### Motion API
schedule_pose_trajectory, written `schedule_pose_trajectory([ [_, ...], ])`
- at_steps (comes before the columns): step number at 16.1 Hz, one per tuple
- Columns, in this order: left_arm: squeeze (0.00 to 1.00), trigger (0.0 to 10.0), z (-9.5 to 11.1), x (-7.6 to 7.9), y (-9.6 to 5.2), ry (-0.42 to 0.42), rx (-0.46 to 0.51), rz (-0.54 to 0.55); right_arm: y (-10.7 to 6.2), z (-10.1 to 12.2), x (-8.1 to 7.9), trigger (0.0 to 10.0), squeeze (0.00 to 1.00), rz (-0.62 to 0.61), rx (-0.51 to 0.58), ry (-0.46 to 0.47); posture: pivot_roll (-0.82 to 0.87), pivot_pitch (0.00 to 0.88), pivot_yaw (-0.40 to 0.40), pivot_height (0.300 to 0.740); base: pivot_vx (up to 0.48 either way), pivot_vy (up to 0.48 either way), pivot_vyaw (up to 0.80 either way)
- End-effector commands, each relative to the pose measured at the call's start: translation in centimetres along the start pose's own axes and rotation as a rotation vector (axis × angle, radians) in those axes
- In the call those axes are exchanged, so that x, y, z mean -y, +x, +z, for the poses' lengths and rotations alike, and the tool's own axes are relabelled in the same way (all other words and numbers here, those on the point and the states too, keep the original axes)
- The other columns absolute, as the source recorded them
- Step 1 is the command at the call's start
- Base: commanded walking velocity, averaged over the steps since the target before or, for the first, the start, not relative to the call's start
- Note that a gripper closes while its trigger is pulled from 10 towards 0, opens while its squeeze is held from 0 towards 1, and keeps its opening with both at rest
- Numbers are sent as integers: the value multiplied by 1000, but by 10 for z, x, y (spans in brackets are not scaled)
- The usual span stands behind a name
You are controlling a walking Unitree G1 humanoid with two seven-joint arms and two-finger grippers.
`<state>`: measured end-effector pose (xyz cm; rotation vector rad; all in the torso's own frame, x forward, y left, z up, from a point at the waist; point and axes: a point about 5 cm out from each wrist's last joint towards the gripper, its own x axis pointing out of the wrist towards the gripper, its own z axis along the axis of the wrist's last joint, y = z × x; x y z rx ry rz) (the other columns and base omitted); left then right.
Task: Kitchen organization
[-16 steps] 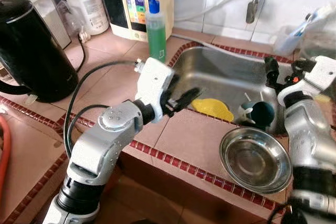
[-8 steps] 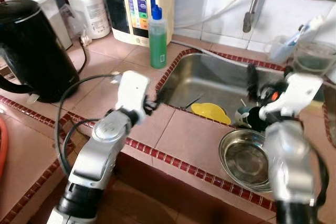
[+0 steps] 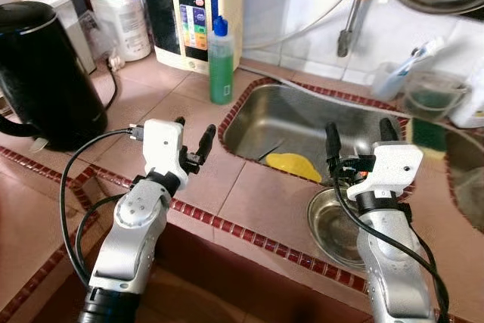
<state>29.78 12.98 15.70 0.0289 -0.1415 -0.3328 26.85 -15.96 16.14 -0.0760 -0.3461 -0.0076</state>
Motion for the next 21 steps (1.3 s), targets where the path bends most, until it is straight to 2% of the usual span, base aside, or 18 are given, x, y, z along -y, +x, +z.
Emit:
schedule_pose_trajectory([
  [1,0,10000,6,2,-2,35,39,-19,1,4,-2,10000,0,16,23,-8,-72,0,-17,740,0,0,0],
  [5,0,10000,1,8,-13,38,39,-56,1,-2,-5,10000,0,49,5,-22,-59,0,-28,740,0,-89,0],
  [9,0,10000,-1,15,-17,8,31,-82,0,-4,-8,10000,0,70,-1,-30,-53,0,-34,740,0,-470,0],
  [15,0,10000,-1,17,-16,4,33,-88,3,-5,-8,10000,0,91,1,-39,-54,0,-43,740,0,-480,0],
  [17,0,10000,-2,19,-16,-11,23,-91,1,-6,-9,10000,0,109,-8,-36,-55,0,-48,740,0,0,0],
  [19,0,10000,-6,18,-16,20,-38,-78,-3,-11,-10,10000,0,145,-58,-2,-55,0,-51,740,0,0,0],
  [21,0,10000,-5,16,-16,45,-59,-92,-7,-14,-8,10000,0,153,-95,42,-56,0,-52,740,0,0,0],
])
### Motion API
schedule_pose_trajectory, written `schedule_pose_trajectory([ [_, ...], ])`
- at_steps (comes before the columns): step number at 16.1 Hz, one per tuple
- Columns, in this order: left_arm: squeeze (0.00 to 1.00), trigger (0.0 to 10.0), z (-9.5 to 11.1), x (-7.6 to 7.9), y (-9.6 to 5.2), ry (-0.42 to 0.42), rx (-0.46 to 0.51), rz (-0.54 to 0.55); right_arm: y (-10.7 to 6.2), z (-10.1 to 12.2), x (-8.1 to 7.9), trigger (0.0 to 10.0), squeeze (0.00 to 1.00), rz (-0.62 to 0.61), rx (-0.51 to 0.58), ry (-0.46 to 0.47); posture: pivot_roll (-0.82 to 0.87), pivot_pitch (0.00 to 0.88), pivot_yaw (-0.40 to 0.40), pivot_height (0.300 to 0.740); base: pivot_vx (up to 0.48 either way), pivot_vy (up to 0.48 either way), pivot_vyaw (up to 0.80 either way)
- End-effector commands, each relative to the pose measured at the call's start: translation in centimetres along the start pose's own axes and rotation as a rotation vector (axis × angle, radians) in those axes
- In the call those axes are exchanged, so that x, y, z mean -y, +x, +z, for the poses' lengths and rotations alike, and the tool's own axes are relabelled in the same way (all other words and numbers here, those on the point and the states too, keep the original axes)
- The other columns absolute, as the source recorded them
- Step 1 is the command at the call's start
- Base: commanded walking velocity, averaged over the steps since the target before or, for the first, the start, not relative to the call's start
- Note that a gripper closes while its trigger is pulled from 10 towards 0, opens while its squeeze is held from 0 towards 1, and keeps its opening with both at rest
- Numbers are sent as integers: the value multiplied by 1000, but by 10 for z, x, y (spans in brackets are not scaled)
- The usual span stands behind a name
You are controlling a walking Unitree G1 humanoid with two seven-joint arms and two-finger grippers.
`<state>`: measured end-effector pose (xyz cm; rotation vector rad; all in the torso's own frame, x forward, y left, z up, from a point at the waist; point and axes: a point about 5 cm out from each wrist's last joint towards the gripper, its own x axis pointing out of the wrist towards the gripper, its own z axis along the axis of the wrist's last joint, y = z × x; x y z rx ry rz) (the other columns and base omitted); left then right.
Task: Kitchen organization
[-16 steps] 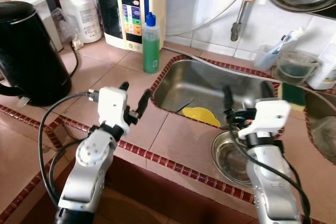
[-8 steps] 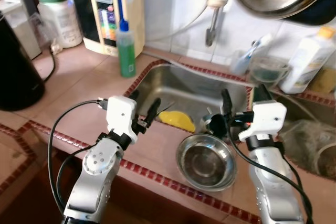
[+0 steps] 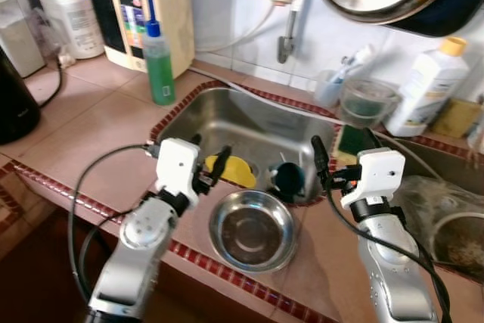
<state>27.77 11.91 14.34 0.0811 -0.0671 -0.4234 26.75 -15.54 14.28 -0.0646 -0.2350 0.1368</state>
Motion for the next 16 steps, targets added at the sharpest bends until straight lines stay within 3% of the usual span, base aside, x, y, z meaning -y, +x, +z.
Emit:
schedule_pose_trajectory([
  [1,0,10000,6,-2,-1,19,-3,-10,-2,1,0,10000,0,16,-15,38,-54,0,-54,740,0,0,0],
  [8,0,10000,5,7,-22,77,-118,-207,-24,-5,17,10000,0,147,-147,157,-43,0,-71,740,0,0,0],
  [10,0,10000,9,12,-28,109,-131,-286,-26,-4,24,10000,0,194,-195,136,-46,0,-68,740,0,0,0],
  [14,0,10000,15,17,-33,117,-134,-332,-50,-13,19,10000,0,446,-372,211,-41,0,-72,740,0,0,0],
  [16,0,10000,17,18,-36,120,-139,-341,-57,-14,19,10000,0,508,-428,217,-34,0,-77,740,0,0,0],
])
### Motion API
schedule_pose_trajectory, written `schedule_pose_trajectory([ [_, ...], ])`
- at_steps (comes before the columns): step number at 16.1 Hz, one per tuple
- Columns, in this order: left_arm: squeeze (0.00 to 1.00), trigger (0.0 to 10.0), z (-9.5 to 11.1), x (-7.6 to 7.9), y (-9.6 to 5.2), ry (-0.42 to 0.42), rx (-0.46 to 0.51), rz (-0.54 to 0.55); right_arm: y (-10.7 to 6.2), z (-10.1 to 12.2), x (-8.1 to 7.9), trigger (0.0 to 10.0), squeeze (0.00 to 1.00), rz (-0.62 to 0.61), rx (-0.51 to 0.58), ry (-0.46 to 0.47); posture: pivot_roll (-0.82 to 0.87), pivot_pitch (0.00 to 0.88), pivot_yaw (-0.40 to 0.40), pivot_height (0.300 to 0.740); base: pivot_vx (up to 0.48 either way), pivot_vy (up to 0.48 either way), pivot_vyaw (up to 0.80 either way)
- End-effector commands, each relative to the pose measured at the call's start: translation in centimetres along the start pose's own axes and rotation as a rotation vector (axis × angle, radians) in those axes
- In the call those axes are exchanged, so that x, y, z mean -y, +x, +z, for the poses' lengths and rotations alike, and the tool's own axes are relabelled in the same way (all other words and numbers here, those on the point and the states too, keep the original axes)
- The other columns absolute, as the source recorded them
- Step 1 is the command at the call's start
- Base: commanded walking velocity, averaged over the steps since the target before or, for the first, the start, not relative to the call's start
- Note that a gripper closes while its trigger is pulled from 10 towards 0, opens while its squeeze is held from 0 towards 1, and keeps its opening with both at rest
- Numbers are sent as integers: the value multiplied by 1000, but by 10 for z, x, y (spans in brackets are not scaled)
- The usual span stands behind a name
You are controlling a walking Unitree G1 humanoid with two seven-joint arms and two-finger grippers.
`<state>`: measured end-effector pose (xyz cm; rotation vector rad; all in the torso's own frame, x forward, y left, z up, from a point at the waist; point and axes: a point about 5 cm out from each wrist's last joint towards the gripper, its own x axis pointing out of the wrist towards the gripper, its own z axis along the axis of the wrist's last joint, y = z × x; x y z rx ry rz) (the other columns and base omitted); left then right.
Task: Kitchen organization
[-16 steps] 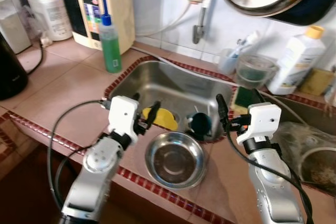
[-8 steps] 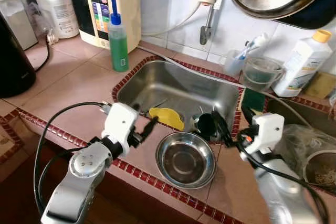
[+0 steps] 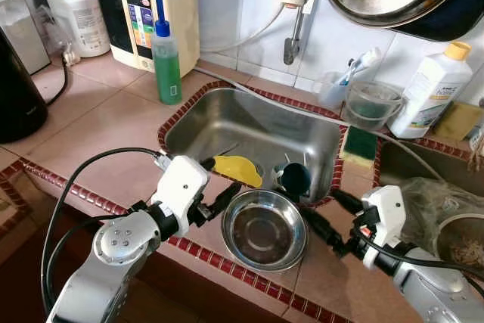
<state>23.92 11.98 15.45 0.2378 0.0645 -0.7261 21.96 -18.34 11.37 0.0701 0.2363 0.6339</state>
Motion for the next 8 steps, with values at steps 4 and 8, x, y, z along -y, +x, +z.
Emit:
schedule_pose_trajectory([
  [4,0,10000,10,4,-3,-1,15,-22,0,10,7,10000,0,47,-22,-25,-22,0,-85,740,0,0,0],
  [8,0,10000,7,18,-5,8,-6,-90,18,21,14,10000,0,91,-41,-62,3,0,-110,740,0,0,0],
])
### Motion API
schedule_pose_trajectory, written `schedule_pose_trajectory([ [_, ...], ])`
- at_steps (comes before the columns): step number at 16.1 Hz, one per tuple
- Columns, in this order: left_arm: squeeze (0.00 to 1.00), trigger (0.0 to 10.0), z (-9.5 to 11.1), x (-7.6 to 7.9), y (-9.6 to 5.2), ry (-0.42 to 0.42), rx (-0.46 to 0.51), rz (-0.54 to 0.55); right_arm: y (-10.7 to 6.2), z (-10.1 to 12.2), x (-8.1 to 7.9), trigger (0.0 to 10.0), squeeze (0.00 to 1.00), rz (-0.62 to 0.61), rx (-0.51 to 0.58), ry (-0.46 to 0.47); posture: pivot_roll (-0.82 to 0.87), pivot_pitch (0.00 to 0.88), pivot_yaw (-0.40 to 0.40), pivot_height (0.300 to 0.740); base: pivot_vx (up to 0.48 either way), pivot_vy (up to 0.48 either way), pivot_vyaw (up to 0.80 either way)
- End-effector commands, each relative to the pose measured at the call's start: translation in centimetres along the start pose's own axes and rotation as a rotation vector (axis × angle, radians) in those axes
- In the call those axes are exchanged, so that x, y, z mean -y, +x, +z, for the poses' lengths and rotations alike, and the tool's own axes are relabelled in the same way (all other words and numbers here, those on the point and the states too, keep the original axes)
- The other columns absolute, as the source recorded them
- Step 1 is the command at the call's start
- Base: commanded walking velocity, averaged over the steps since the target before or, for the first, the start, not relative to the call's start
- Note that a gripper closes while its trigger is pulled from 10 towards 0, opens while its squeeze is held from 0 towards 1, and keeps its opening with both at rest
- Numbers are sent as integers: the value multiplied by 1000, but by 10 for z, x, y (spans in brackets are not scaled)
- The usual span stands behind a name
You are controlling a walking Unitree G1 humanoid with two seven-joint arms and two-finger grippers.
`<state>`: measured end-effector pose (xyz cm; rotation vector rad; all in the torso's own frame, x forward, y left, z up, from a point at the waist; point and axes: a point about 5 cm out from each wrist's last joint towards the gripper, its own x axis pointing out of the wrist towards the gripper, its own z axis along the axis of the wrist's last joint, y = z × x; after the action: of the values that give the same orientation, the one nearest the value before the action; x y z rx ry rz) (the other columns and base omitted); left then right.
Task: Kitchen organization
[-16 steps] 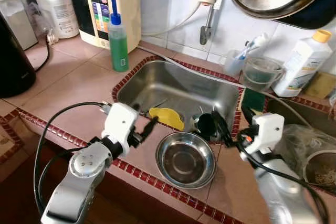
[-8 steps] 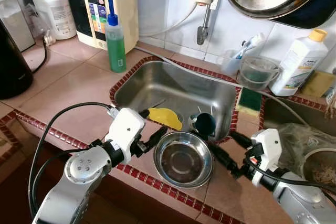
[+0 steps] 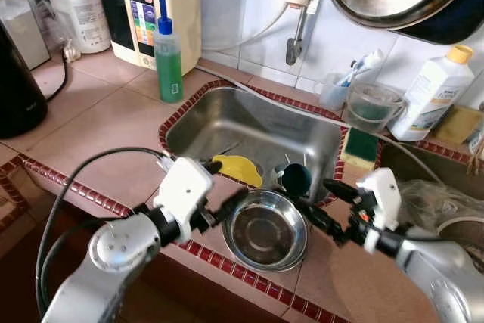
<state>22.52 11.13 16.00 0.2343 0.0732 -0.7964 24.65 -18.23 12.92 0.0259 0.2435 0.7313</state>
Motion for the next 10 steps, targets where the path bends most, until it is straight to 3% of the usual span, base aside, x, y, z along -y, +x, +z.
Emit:
schedule_pose_trajectory([
  [1,0,10000,-3,7,2,20,-18,-29,4,3,3,10000,0,14,-14,-17,9,0,-116,740,0,0,0],
  [10,0,10000,1,18,4,14,-5,-28,37,7,21,10000,0,122,-71,-21,58,0,-158,740,0,0,0],
])
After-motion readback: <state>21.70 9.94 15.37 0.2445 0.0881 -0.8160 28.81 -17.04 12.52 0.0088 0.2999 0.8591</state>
